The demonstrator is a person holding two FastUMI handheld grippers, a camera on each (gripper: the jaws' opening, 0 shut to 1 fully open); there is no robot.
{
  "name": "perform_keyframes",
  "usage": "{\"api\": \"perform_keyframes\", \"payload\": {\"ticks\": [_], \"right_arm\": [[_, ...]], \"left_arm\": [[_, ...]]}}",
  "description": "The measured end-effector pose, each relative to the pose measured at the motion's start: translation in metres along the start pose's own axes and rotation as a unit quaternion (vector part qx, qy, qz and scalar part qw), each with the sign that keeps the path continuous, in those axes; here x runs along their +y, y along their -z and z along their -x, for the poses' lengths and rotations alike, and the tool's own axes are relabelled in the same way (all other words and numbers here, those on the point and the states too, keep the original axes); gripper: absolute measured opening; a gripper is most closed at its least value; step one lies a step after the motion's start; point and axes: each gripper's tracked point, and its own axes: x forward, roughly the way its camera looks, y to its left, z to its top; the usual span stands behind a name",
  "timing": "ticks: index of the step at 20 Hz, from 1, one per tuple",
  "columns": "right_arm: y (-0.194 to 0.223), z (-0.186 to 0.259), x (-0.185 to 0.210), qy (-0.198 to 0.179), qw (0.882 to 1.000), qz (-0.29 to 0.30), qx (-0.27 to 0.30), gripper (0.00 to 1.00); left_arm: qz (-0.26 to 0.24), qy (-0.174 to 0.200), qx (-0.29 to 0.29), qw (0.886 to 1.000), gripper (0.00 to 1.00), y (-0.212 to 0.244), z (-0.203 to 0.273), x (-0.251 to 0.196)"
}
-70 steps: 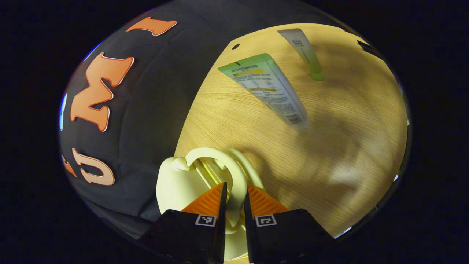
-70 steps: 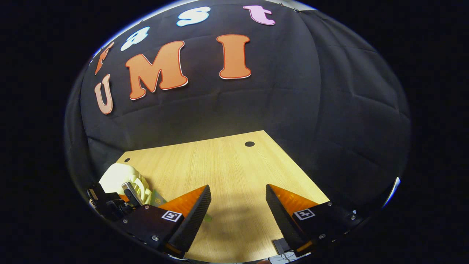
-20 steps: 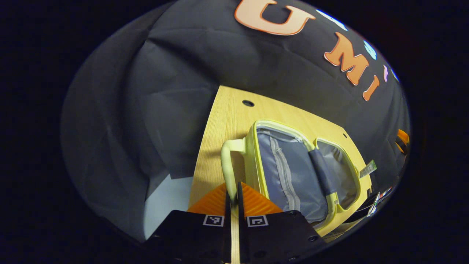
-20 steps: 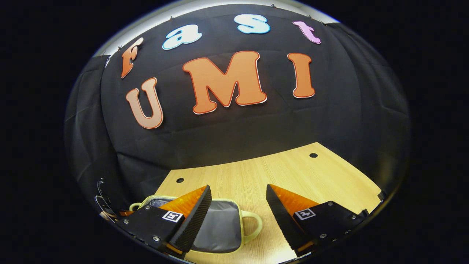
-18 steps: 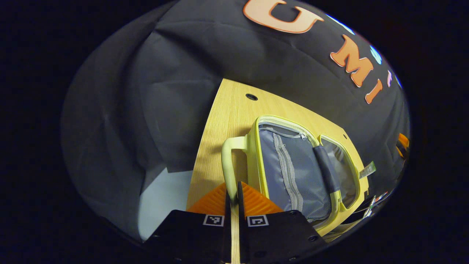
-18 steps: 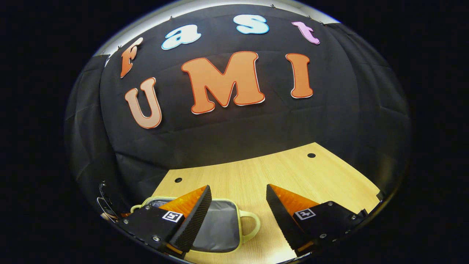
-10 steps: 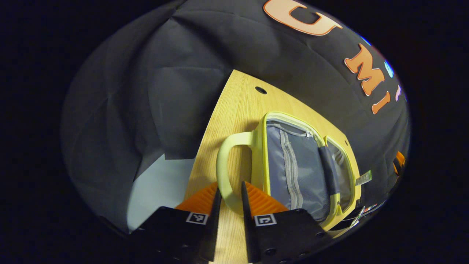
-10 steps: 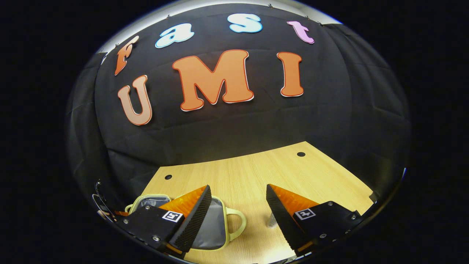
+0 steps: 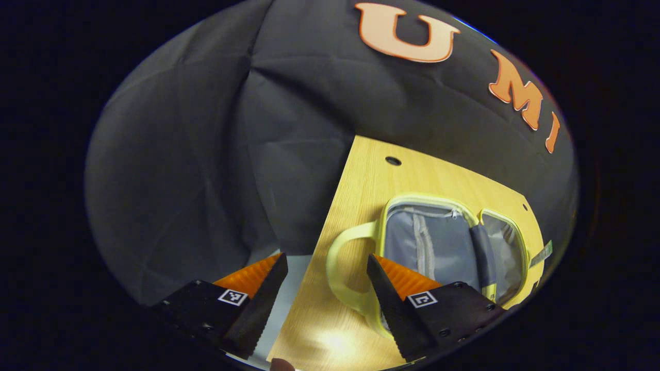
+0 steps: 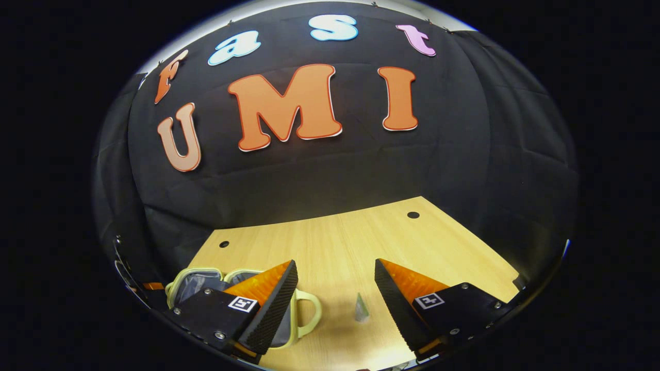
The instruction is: First open the suitcase, pack the skin care products into it, and then close the suitcase.
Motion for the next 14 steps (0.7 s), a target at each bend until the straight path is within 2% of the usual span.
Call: {"api": "perform_keyframes", "payload": {"ticks": [2, 5, 8, 10, 14], "right_arm": [[0.002, -0.006, -0.016, 0.005, 1.000, 0.006, 0.003, 0.95], [0.007, -0.016, -0.038, 0.003, 1.000, 0.008, 0.013, 0.95], [0.015, -0.021, -0.061, -0.002, 1.000, 0.009, 0.024, 0.95], [0.018, -0.024, -0.077, -0.001, 1.000, 0.015, 0.026, 0.95], [0.022, -0.027, -0.112, -0.002, 0.999, 0.020, 0.032, 0.95]], "left_arm": [[-0.021, 0.000, -0.040, 0.999, 0.96, -0.030, 0.024, -0.025], [-0.042, 0.012, -0.106, 0.993, 0.96, -0.066, 0.056, -0.091], [-0.064, 0.061, -0.158, 0.983, 0.96, -0.086, 0.085, -0.189], [-0.080, 0.084, -0.169, 0.979, 1.00, -0.092, 0.093, -0.250], [-0.101, 0.144, -0.187, 0.966, 1.00, -0.089, 0.110, -0.368]]}}
